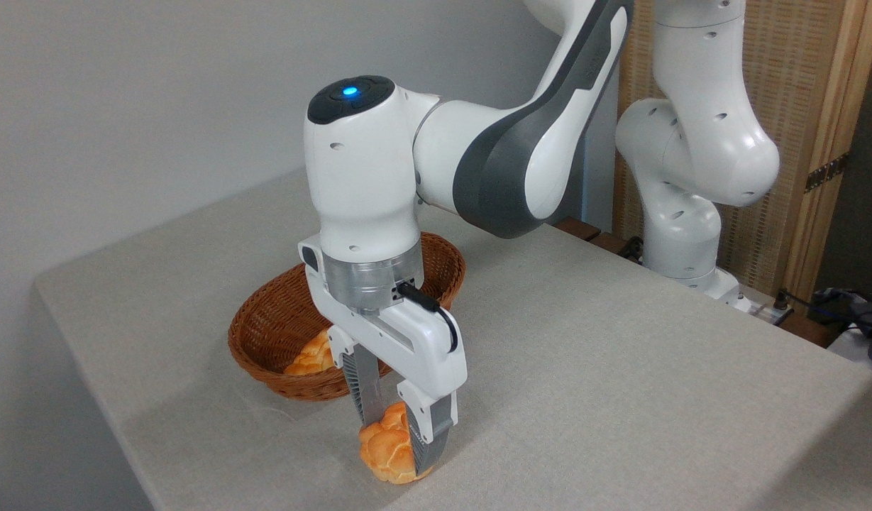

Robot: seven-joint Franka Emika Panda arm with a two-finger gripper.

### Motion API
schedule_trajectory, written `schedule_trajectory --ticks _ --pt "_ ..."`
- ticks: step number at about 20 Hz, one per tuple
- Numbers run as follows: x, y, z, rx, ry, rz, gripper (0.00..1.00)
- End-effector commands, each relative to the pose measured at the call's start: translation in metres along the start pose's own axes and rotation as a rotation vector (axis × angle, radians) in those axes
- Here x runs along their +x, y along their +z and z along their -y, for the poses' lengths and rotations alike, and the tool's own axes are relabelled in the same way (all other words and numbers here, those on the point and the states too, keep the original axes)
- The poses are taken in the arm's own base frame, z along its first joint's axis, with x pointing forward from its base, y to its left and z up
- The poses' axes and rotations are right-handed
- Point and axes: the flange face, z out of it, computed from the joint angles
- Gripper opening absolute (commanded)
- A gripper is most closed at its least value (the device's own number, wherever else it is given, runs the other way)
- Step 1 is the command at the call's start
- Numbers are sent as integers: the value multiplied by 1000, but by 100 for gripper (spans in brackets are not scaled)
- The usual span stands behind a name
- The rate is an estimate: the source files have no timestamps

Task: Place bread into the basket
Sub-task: 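Lower the open gripper over the round orange roll, then close the gripper on the round orange roll, then lift the roll and carry it over the basket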

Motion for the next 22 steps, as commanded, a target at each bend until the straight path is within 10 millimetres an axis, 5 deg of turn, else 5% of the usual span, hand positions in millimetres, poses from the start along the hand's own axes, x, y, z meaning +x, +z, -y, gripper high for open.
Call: schedule_trajectory --ticks 1,13,22 --pt "-3 0 3 13 8 -4 55" --pt "-3 -4 3 11 1 -16 55" --pt "-15 -57 7 53 -29 -96 57"
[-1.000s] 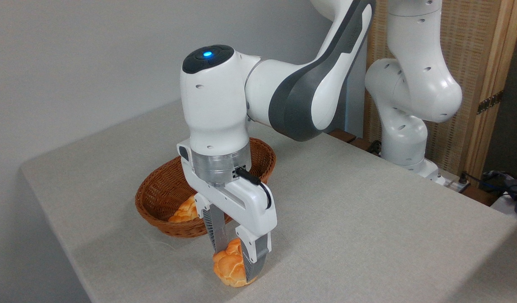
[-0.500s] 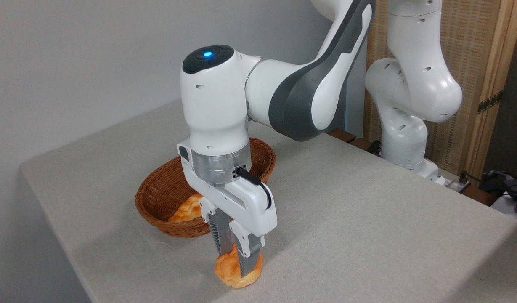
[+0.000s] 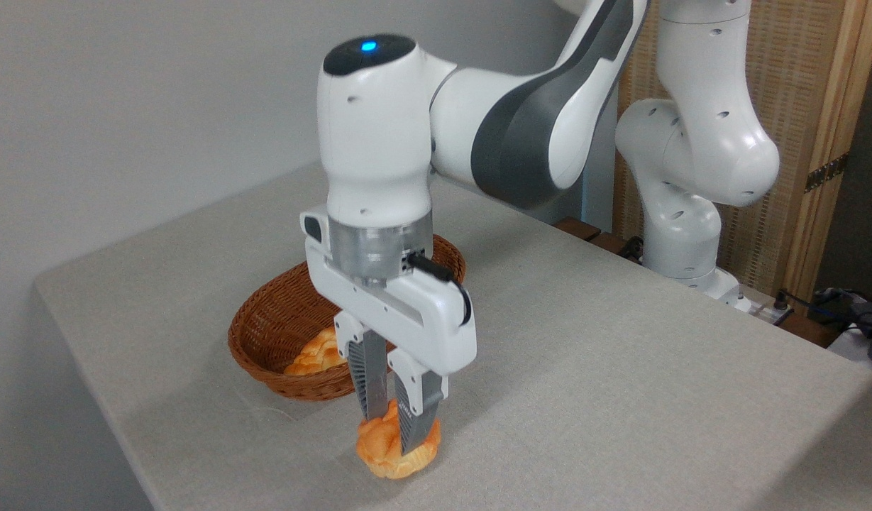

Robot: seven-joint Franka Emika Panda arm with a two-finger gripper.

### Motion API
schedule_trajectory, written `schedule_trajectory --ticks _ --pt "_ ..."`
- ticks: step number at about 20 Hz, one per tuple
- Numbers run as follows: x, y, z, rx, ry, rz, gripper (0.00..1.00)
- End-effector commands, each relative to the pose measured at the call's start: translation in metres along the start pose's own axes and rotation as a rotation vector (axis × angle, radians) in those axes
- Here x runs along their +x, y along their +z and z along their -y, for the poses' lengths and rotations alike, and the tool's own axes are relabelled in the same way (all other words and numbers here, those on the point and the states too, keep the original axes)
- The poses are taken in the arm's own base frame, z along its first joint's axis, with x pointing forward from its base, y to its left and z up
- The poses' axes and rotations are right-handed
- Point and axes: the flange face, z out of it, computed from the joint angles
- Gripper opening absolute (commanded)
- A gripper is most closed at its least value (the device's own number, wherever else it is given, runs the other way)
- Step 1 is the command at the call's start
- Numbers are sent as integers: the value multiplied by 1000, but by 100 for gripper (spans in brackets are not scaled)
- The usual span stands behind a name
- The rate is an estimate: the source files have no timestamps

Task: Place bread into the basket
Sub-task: 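Lift the roll and carry it over the basket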

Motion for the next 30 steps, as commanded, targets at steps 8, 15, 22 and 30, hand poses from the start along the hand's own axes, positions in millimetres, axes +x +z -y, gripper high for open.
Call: schedule_trajectory --ticks 8,15,22,30 --pt "16 -64 -23 -40 -45 -172 60" --pt "74 -71 -90 -94 -66 -196 60" --pt "105 -63 -147 -149 -29 -143 100" --pt "107 -60 -150 -153 -26 -138 100"
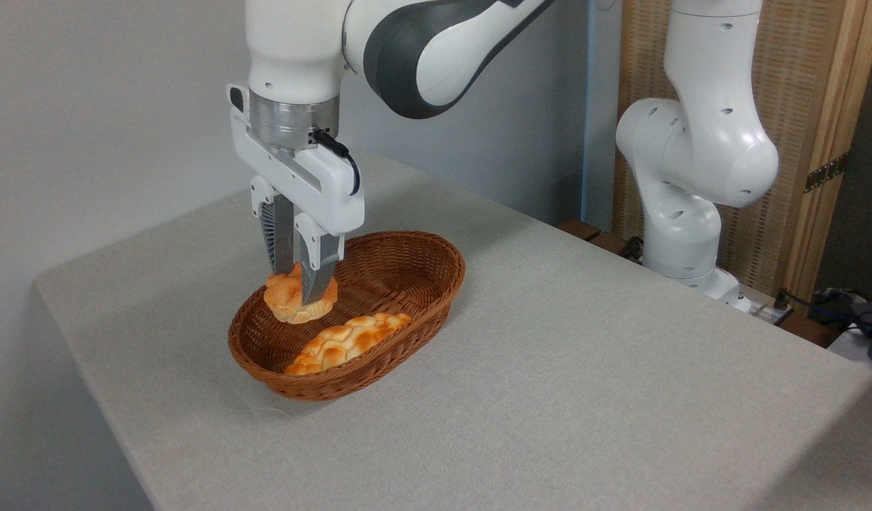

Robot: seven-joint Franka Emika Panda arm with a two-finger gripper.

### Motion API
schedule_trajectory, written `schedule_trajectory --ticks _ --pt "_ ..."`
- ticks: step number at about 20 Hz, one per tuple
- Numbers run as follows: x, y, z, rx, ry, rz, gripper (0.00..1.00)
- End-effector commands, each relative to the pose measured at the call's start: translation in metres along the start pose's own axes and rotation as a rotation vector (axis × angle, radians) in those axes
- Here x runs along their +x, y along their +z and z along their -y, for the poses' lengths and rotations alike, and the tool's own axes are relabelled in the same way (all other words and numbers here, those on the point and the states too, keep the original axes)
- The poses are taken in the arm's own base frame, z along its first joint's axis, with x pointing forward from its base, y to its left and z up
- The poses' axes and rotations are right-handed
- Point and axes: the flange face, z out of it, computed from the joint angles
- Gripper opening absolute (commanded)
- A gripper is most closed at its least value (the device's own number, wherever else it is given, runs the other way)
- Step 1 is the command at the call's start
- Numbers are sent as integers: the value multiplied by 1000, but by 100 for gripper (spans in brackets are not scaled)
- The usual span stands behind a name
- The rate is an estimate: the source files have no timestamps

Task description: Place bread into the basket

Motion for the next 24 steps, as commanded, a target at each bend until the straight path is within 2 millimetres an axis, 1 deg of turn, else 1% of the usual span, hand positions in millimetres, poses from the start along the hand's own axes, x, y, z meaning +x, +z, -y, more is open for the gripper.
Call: schedule_trajectory --ticks 1,9,19,24 --pt "-1 -3 1 -16 -16 1 100" --pt "-1 -4 3 -13 -16 0 100" --pt "-1 0 4 -15 -15 6 100" --pt "-8 -10 15 13 -31 4 100"
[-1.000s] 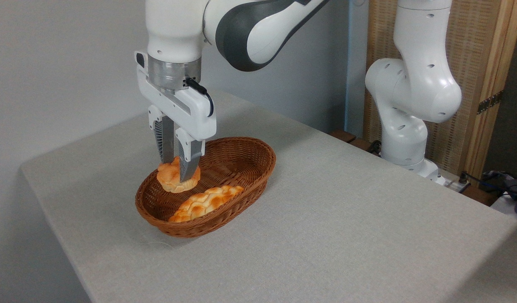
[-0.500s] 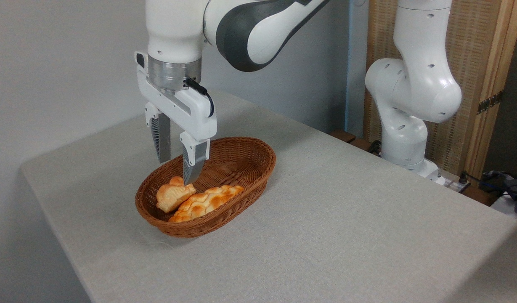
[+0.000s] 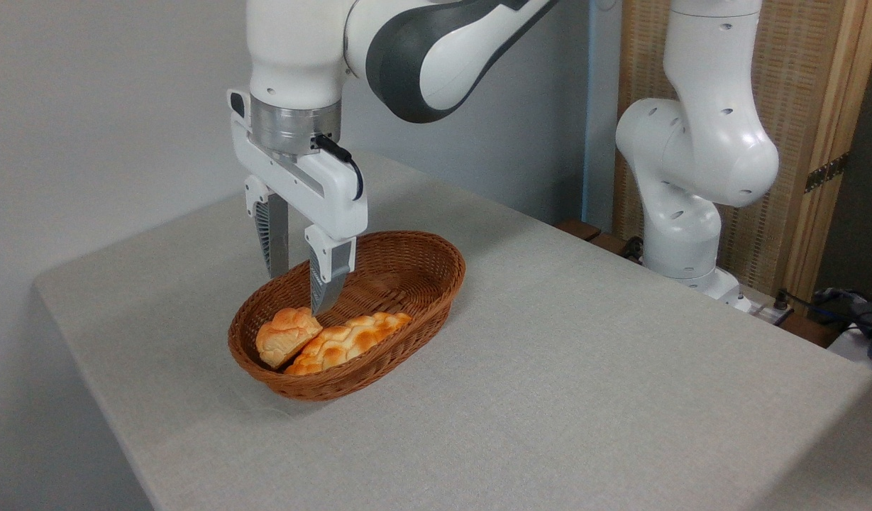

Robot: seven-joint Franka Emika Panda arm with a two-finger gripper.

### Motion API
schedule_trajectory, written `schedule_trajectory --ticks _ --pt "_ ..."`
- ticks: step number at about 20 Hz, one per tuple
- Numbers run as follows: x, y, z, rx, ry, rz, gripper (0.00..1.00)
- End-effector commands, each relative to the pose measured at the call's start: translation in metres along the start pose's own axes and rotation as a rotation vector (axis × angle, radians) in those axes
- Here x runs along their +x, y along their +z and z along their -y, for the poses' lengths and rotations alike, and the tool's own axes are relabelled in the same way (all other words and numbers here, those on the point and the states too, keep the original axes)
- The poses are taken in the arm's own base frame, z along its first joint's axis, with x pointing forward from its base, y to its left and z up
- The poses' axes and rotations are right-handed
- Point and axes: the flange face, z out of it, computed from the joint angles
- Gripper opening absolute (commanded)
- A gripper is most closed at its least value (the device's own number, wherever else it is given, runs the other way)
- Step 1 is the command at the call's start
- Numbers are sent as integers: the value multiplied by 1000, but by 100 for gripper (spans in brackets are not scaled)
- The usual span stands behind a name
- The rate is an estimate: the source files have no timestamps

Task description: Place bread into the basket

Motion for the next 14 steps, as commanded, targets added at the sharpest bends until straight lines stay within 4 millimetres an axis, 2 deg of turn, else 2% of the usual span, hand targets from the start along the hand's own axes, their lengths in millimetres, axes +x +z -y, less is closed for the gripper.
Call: schedule_trajectory --ticks 1,3,5,6,9,10,14 --pt "-7 -13 11 18 -21 2 100" --pt "-17 -25 27 54 -34 5 100" --pt "-19 -29 30 69 -32 5 100" --pt "-21 -38 38 80 -44 -7 100" --pt "-29 -44 52 90 -70 -15 100" --pt "-32 -53 59 100 -81 -28 100" --pt "-45 -61 71 116 -59 23 100"
